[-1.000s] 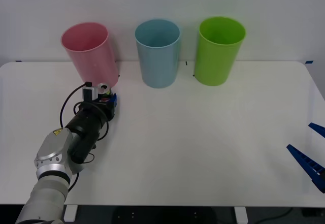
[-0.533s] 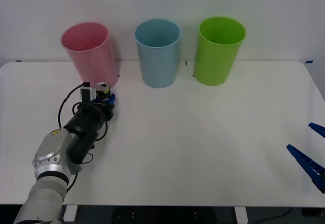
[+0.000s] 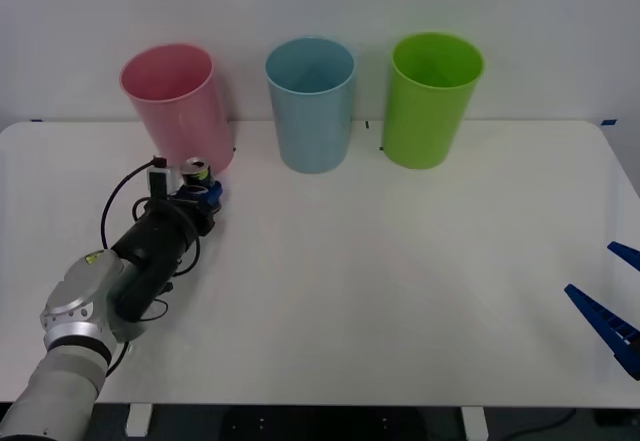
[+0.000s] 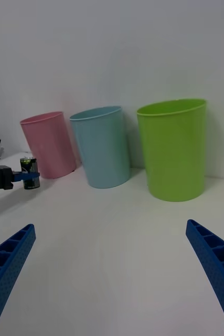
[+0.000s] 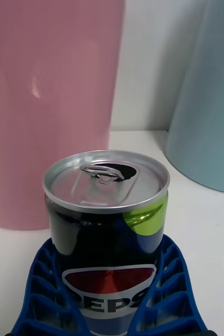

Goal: Grasp the object on the table and drop it into the matching bin: aluminum can to the light blue bin, PET bottle to the pink bin.

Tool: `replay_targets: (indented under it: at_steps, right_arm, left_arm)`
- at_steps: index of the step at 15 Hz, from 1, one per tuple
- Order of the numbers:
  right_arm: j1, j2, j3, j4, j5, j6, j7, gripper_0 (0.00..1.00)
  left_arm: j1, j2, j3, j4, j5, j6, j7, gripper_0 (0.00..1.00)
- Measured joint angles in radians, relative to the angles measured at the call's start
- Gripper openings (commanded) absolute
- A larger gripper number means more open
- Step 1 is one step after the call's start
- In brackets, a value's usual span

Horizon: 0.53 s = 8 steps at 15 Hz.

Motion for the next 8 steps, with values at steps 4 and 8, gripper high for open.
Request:
replay_targets:
  at_steps: [4,8]
  right_arm:
    - [0.000,0.000,0.000,0.000,0.000,0.000,0.000,1.00]
    - [0.000,0.000,0.000,0.000,0.000,0.000,0.000,1.00]
  left_arm:
    - [0.096,0.050,-0.073,-0.155,0.090,-0.012,0.007,0.00]
    - [0.173,0.062,-0.084,-0.304,0.115,-0.029,0.016,0.00]
